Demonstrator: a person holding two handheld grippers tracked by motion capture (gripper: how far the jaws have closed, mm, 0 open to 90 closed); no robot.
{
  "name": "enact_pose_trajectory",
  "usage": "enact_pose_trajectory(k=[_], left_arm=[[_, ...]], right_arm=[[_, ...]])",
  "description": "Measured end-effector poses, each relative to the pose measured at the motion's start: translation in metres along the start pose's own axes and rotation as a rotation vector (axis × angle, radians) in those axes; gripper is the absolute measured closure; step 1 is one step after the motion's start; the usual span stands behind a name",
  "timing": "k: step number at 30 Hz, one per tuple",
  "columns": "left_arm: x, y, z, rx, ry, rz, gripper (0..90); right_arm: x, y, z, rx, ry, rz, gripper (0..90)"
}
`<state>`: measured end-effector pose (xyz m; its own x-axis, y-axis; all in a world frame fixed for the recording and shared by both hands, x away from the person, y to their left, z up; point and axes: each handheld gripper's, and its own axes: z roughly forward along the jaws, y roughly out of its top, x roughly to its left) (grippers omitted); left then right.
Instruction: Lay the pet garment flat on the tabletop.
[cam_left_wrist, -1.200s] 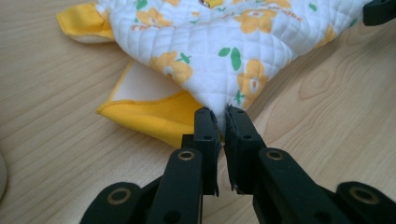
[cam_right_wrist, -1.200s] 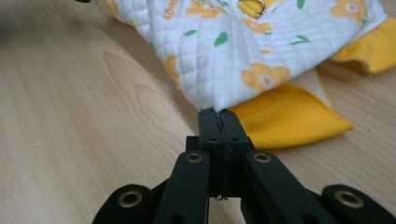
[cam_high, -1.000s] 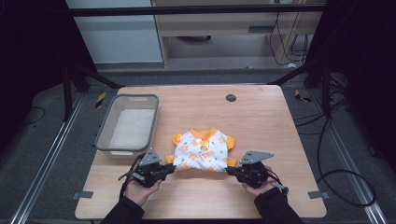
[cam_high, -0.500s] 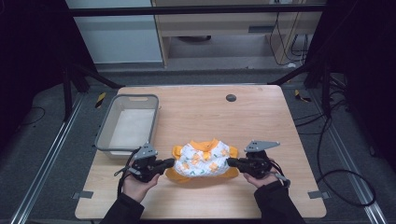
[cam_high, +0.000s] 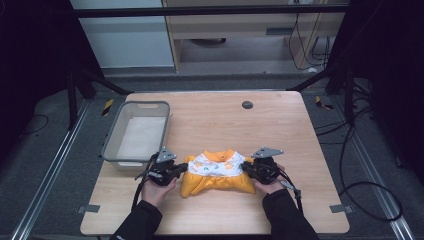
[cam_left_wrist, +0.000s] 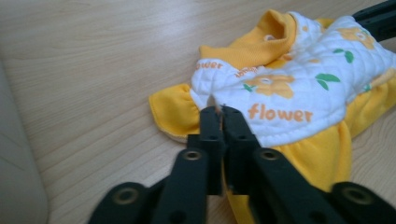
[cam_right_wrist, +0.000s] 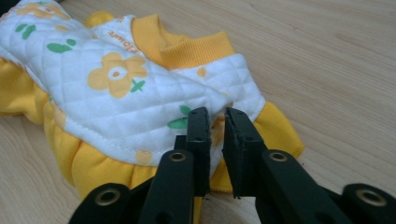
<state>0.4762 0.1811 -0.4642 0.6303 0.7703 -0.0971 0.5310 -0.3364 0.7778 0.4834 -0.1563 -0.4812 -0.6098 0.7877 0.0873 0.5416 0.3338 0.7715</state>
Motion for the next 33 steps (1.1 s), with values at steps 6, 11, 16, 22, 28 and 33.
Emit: enact_pose_trajectory(k=[6,11,16,22,28,33], left_arm=[[-0.001,0.0,-0.019,-0.065,0.055,0.016,61.3],[-0.002,-0.004,-0.038,-0.092,0.053,0.029,54.3],[-0.005,-0.016,-0.051,-0.084,0.038,0.056,48.4],[-0.009,-0.035,-0.054,-0.045,0.01,0.074,43.7],[-0.018,-0.045,-0.049,0.007,-0.005,0.094,41.8],[-0.02,-0.048,-0.043,0.034,-0.006,0.103,42.1]], right_arm=[[0.001,0.002,-0.022,-0.073,0.019,0.002,70.7],[0.005,0.001,-0.045,-0.133,0.037,-0.007,63.3],[0.008,-0.01,-0.055,-0.119,0.042,-0.034,57.1],[0.009,-0.026,-0.064,-0.098,0.046,-0.026,54.2],[0.012,-0.036,-0.065,-0.074,0.064,-0.028,53.3],[0.015,-0.041,-0.062,-0.053,0.072,-0.04,52.8]])
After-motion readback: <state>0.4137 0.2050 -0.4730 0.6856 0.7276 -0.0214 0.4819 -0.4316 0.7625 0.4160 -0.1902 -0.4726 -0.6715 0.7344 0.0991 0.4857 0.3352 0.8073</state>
